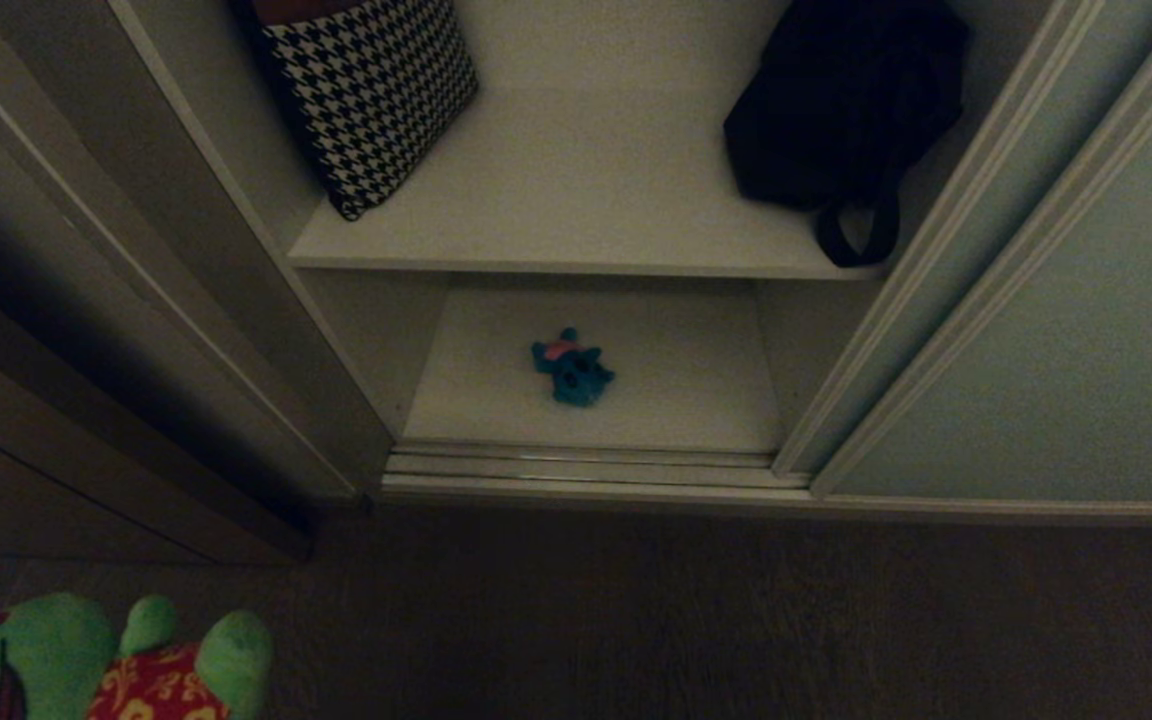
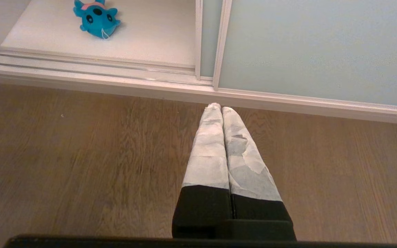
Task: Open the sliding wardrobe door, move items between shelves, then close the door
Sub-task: Place the green doll on the higher shelf
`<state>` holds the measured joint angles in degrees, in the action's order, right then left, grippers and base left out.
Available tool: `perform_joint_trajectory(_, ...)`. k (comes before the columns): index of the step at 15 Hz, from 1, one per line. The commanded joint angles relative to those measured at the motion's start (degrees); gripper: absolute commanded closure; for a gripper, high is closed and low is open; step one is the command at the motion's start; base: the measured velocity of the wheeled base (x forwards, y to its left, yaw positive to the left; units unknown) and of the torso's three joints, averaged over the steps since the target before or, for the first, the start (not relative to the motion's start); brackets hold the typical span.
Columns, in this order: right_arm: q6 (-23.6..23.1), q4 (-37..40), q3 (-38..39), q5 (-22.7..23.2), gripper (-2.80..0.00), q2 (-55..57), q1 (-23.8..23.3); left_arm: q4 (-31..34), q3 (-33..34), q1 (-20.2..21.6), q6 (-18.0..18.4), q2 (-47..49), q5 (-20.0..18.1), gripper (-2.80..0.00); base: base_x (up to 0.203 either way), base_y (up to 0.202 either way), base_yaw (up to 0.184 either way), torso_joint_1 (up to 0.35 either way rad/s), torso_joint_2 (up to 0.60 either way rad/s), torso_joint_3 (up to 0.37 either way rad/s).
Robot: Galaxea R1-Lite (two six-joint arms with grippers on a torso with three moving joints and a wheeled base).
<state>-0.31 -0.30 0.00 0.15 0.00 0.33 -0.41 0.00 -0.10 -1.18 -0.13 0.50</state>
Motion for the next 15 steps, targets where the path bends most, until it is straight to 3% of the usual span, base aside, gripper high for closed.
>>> perform_joint_trajectory(1,-0.04,-0.05,0.00,0.03,0.00,-0.18,0.02,0.06,-0.05,0.01,0.17,0.13,0.07,0.00,0.000,0.000,0.000,0.002,0.00,0.032)
perform_joint_trajectory(10,-0.04,-0.05,-0.02,0.03,0.00,-0.18,0.02,0.06,0.00,0.01,0.07,0.13,0.11,0.00,0.000,0.000,0.000,0.000,0.00,0.000)
perform_joint_trajectory(15,-0.04,-0.05,0.00,0.03,0.00,-0.18,0.02,-0.02,-0.08,0.01,-0.05,0.13,0.11,0.00,0.166,0.000,0.000,0.005,0.00,0.006)
